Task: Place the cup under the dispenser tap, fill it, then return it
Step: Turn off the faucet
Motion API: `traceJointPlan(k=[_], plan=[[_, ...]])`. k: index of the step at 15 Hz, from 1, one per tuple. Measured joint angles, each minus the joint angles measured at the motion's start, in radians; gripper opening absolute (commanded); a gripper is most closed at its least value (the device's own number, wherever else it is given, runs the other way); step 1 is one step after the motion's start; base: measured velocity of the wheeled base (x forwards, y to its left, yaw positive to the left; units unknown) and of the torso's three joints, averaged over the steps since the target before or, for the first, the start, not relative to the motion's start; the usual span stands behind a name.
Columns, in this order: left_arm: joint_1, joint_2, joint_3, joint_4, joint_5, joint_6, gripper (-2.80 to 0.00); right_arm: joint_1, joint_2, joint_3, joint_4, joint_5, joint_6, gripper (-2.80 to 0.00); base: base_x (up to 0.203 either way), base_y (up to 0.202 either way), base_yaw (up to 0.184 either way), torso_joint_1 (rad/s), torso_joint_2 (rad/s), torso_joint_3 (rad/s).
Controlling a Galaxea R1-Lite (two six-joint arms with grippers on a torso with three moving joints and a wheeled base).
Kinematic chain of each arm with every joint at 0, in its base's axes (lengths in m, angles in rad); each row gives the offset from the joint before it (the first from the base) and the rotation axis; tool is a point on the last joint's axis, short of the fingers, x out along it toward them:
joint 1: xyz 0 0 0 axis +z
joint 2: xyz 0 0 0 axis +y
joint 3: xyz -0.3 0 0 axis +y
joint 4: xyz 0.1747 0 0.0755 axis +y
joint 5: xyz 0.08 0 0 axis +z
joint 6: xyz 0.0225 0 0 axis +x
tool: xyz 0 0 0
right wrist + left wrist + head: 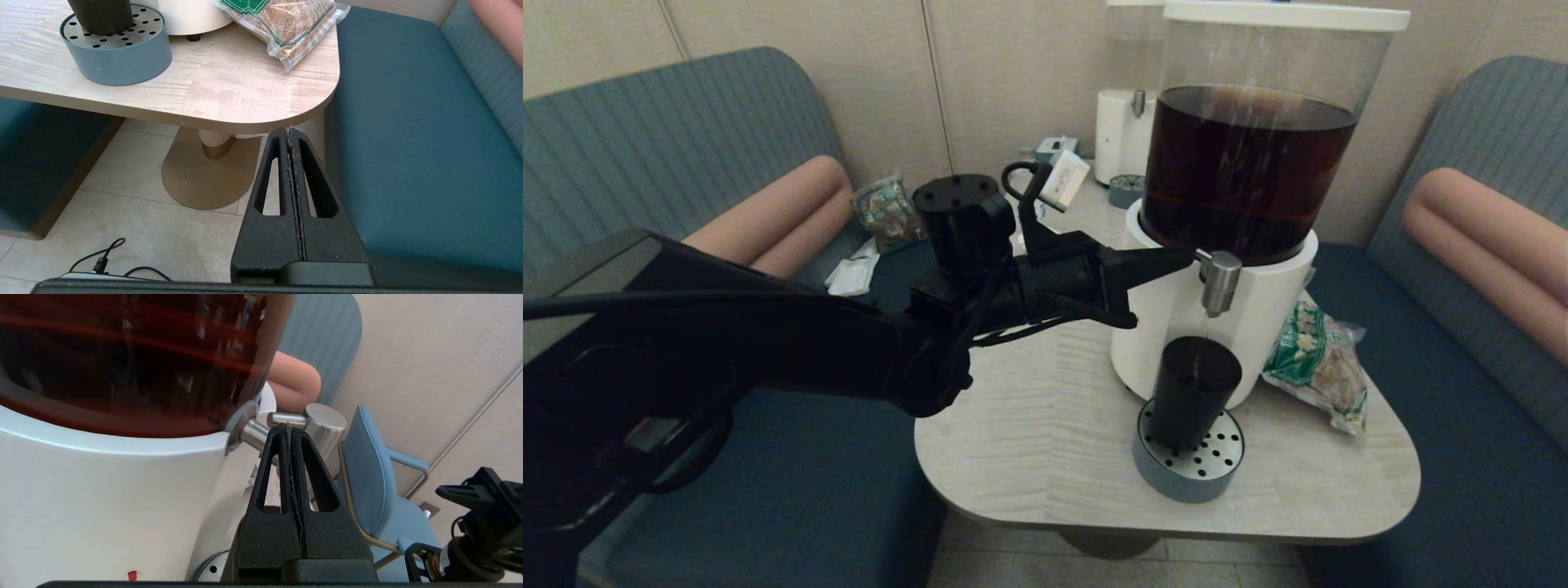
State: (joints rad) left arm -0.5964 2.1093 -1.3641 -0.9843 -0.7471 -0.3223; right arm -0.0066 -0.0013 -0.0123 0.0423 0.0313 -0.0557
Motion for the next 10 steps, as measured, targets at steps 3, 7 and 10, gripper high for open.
traceJointPlan(k=[3, 7, 10], plan=[[-0.012, 0.014, -0.035, 0.016, 0.013, -0.001, -2.80, 0.000, 0.000, 0.000, 0.000, 0.000, 0.000, -2.80, 0.000, 0.000, 0.000, 0.000, 0.00, 0.000], [-0.021, 0.030, -0.074, 0.032, 0.015, -0.001, -2.80, 0.000, 0.000, 0.000, 0.000, 0.000, -0.001, -2.80, 0.000, 0.000, 0.000, 0.000, 0.00, 0.000], [-0.025, 0.040, -0.103, 0.055, 0.016, 0.000, -2.80, 0.000, 0.000, 0.000, 0.000, 0.000, 0.000, -2.80, 0.000, 0.000, 0.000, 0.000, 0.00, 0.000]])
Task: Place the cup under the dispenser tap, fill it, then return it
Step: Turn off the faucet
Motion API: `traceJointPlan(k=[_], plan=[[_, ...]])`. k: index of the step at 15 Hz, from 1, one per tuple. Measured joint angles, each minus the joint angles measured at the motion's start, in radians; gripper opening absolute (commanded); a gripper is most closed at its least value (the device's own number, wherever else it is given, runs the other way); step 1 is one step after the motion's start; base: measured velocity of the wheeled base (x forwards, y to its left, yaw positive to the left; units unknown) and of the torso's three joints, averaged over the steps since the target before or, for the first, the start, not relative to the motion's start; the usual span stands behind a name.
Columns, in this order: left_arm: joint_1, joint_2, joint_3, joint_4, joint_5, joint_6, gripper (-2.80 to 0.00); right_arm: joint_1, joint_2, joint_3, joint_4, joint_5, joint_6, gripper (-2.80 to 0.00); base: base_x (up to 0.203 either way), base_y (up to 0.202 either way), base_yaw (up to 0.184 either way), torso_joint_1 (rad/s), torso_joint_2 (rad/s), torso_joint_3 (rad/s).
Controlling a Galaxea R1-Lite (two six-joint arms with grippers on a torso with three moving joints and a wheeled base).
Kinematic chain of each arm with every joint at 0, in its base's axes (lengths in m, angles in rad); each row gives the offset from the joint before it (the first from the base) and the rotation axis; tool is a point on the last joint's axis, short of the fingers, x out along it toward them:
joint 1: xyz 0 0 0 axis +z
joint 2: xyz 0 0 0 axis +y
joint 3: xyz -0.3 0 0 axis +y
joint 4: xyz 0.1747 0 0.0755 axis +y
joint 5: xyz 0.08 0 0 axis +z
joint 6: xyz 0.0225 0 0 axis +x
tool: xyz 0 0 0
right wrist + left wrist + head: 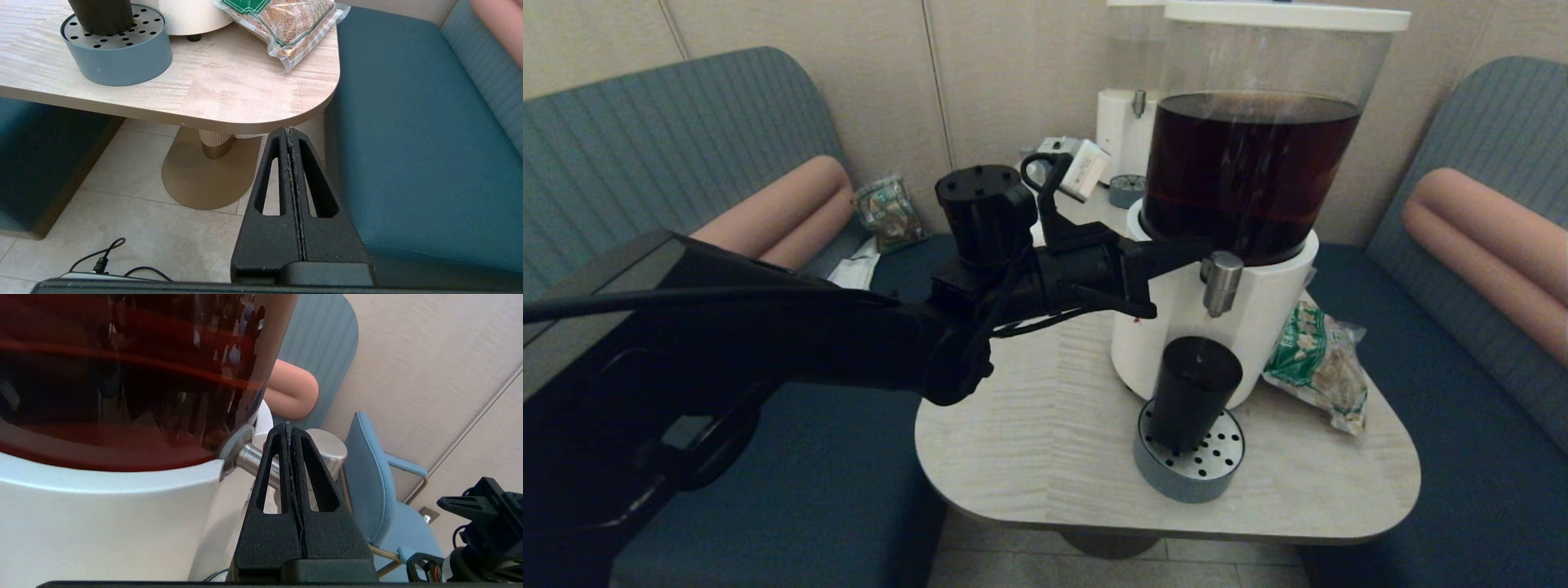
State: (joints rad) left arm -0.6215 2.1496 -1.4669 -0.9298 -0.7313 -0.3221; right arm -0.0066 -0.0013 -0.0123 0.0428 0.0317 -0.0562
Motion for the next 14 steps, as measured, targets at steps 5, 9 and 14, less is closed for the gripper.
traceJointPlan(k=[5, 9, 14], plan=[[-0.007, 0.024, -0.022, -0.007, 0.000, 0.000, -2.80, 0.000, 0.000, 0.000, 0.000, 0.000, 0.000, -2.80, 0.000, 0.000, 0.000, 0.000, 0.00, 0.000], [-0.009, 0.050, -0.046, -0.014, -0.001, 0.000, -2.80, 0.001, 0.000, 0.000, 0.000, 0.000, 0.000, -2.80, 0.000, 0.000, 0.000, 0.000, 0.00, 0.000], [-0.024, 0.076, -0.090, -0.005, -0.001, 0.000, -2.80, 0.000, 0.000, 0.000, 0.000, 0.000, 0.000, -2.80, 0.000, 0.000, 0.000, 0.000, 0.00, 0.000]])
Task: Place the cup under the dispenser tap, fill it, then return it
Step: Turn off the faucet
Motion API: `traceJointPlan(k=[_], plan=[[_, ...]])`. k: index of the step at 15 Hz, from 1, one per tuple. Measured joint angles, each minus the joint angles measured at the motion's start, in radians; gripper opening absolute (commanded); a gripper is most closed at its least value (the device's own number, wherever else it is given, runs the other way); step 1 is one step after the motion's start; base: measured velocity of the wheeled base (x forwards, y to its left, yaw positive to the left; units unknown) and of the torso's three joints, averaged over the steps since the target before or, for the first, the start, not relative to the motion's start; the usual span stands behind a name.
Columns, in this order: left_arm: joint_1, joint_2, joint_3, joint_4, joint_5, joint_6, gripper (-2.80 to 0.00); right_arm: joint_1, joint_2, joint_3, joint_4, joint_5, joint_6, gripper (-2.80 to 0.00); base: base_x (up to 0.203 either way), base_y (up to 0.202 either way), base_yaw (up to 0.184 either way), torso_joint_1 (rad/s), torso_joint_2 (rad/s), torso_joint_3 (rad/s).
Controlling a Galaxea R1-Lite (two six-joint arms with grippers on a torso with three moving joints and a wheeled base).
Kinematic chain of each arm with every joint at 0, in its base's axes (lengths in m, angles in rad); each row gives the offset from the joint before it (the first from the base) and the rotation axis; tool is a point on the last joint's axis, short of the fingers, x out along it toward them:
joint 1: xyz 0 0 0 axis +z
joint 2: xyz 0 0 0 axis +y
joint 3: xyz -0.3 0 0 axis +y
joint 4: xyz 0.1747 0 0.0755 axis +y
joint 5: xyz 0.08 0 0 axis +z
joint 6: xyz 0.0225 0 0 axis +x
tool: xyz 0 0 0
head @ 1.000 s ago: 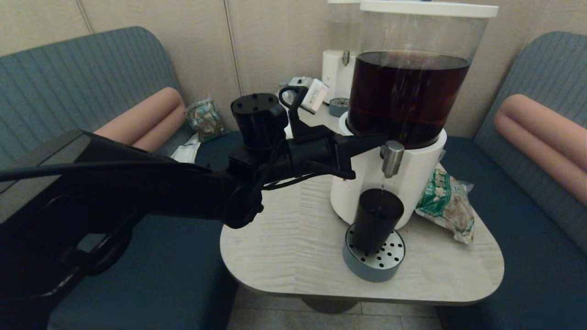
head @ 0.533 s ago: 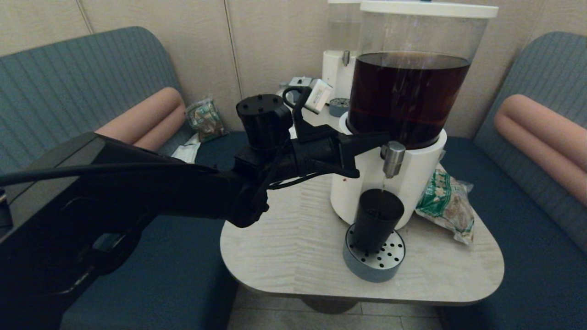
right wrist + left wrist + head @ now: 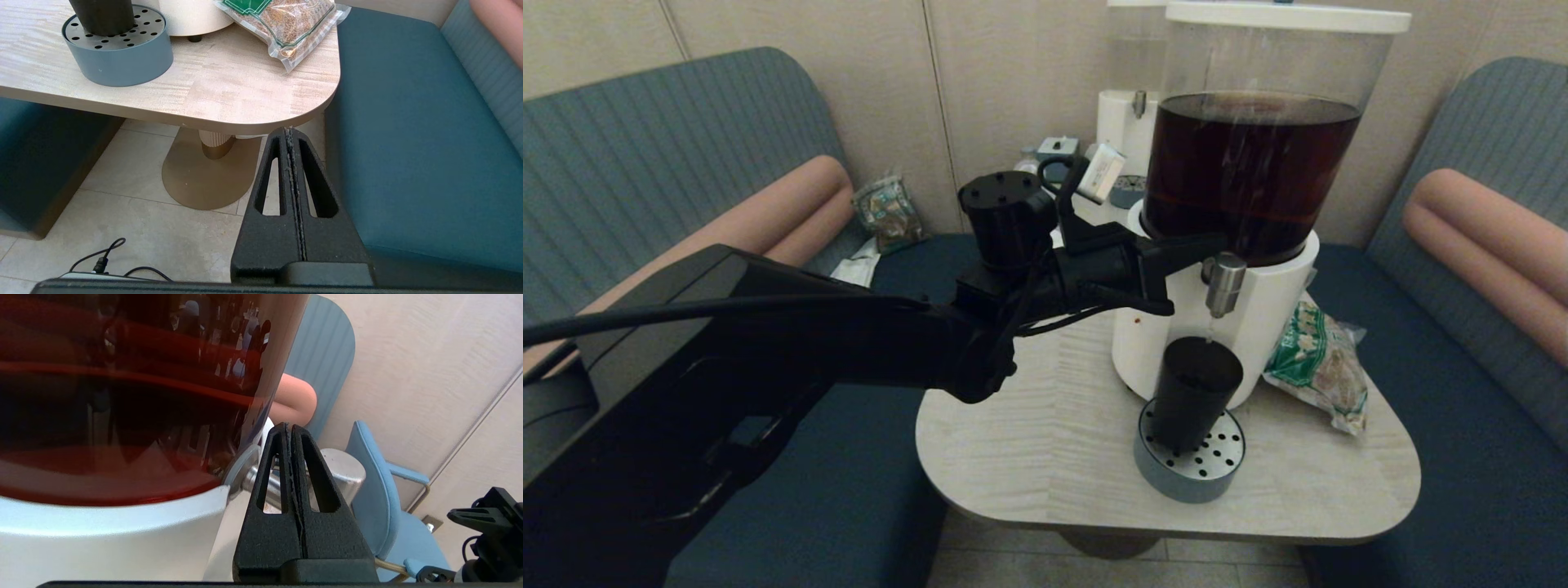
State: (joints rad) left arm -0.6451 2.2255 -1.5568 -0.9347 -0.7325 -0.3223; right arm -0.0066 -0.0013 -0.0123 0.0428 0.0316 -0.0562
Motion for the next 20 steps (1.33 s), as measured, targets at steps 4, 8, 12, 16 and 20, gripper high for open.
traceJointPlan(k=[4, 8, 12, 16, 20], plan=[[-0.012, 0.017, -0.027, 0.002, 0.001, -0.001, -2.80, 0.000, 0.000, 0.000, 0.000, 0.000, 0.000, -2.80, 0.000, 0.000, 0.000, 0.000, 0.00, 0.000], [-0.014, 0.007, -0.022, 0.006, 0.001, -0.001, -2.80, 0.000, 0.000, 0.000, 0.000, 0.000, 0.000, -2.80, 0.000, 0.000, 0.000, 0.000, 0.00, 0.000], [-0.015, -0.035, 0.017, 0.012, -0.002, 0.000, -2.80, 0.000, 0.000, 0.000, 0.000, 0.000, 0.000, -2.80, 0.000, 0.000, 0.000, 0.000, 0.00, 0.000], [-0.013, -0.101, 0.067, 0.023, 0.012, 0.003, -2.80, 0.000, 0.000, 0.000, 0.000, 0.000, -0.001, -2.80, 0.000, 0.000, 0.000, 0.000, 0.00, 0.000], [-0.011, -0.196, 0.154, 0.034, 0.022, 0.010, -2.80, 0.001, 0.000, 0.000, -0.001, 0.000, 0.000, -2.80, 0.000, 0.000, 0.000, 0.000, 0.00, 0.000]])
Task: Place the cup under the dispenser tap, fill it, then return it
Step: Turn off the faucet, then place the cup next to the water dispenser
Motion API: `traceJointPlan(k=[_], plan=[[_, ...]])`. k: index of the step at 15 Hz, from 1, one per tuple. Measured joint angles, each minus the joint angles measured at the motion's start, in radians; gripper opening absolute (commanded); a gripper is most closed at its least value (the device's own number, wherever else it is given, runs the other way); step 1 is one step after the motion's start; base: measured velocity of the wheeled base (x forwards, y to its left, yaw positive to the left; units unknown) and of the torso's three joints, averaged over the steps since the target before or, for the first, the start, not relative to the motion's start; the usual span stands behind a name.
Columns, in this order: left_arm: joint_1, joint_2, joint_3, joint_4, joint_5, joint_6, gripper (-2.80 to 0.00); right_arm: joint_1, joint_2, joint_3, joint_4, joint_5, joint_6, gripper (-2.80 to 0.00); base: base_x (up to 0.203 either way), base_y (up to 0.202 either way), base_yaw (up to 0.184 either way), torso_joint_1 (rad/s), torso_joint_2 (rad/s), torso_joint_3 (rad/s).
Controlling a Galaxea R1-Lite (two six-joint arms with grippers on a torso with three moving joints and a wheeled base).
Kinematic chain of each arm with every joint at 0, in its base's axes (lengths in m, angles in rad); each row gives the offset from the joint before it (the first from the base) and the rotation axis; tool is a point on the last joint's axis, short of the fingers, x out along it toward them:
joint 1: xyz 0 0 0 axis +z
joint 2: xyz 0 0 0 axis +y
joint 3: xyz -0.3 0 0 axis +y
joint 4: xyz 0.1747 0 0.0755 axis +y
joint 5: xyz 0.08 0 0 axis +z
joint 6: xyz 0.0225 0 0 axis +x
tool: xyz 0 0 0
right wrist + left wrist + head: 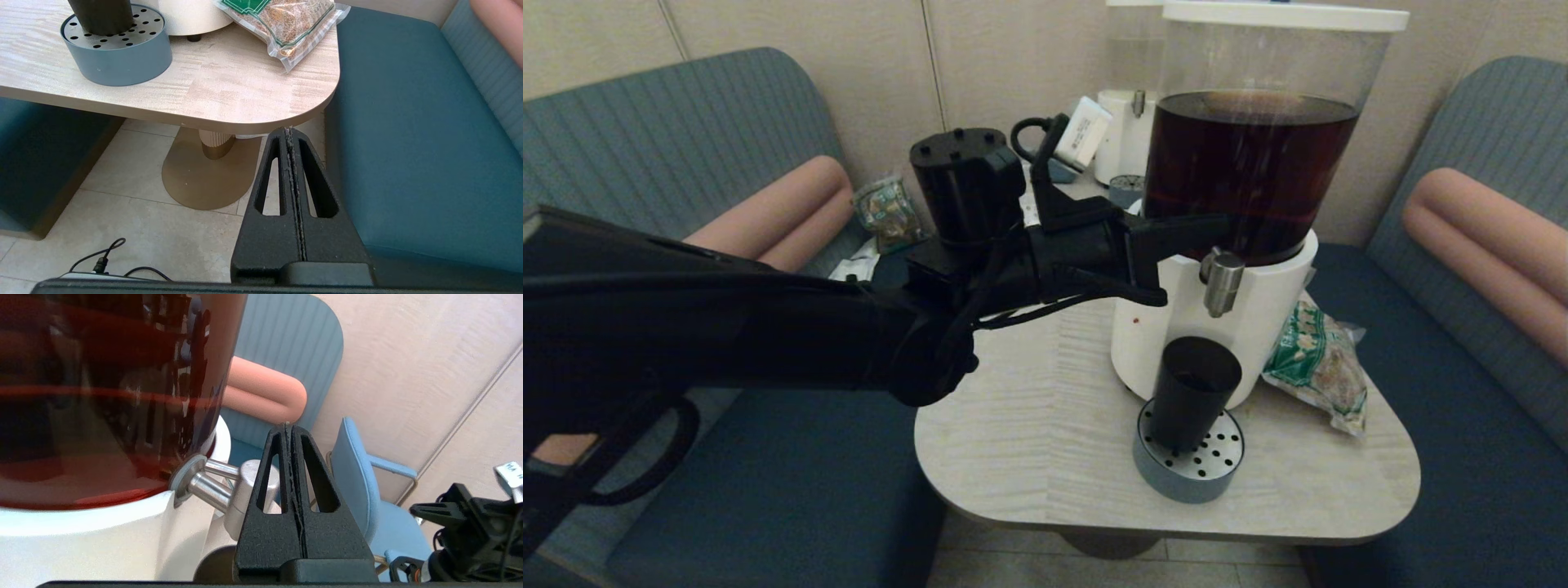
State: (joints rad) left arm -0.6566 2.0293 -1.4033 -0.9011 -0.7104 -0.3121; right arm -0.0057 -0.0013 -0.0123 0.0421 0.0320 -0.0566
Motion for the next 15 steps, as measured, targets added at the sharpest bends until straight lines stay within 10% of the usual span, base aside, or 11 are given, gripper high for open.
traceJointPlan(k=[9, 15], plan=[[0.018, -0.354, 0.330, -0.001, 0.234, 0.037, -2.80, -0.001, 0.000, 0.000, 0.000, 0.000, 0.000, -2.80, 0.000, 0.000, 0.000, 0.000, 0.00, 0.000], [0.165, -0.677, 0.657, 0.012, 0.320, 0.046, -2.80, -0.001, 0.000, 0.000, 0.000, -0.001, 0.001, -2.80, 0.000, 0.000, 0.000, 0.000, 0.00, 0.000]])
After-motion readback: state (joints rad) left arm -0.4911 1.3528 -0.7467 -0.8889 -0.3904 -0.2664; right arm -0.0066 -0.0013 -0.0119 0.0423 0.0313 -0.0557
